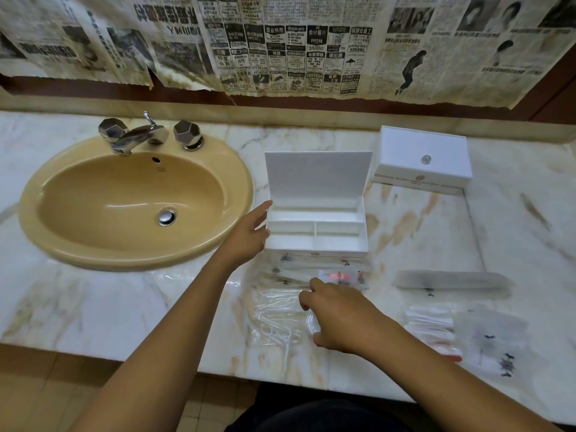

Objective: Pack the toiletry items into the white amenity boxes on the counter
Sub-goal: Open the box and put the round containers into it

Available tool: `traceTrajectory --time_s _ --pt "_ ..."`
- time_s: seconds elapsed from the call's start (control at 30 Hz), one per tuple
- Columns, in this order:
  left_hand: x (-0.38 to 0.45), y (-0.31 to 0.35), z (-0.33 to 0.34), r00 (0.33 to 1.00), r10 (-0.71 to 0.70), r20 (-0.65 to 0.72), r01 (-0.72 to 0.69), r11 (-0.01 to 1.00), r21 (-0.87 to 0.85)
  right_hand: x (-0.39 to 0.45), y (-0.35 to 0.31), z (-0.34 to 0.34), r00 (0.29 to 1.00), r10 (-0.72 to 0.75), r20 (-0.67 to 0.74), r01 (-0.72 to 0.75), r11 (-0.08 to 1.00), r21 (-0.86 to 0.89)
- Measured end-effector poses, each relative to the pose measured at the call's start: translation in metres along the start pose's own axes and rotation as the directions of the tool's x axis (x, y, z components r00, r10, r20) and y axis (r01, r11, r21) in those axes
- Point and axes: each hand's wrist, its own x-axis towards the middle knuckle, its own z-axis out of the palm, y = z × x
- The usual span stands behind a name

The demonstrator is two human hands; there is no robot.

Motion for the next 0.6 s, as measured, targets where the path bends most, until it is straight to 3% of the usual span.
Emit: traceTrajectory --time_s 0.27,0.6 --pt "0.0 -0.005 0.0 1.0 0.003 -0.012 -0.003 1.0 -0.013 0.005 -0.005 0.0 0.999 -0.01 0.043 0.012 0.999 -0.036" --pt "-0.004 -0.01 0.001 1.0 0.025 0.0 -0.025 1.0 -0.014 0.002 -0.007 -0.005 0.998 -0.057 -0.011 0.057 0.998 -0.027"
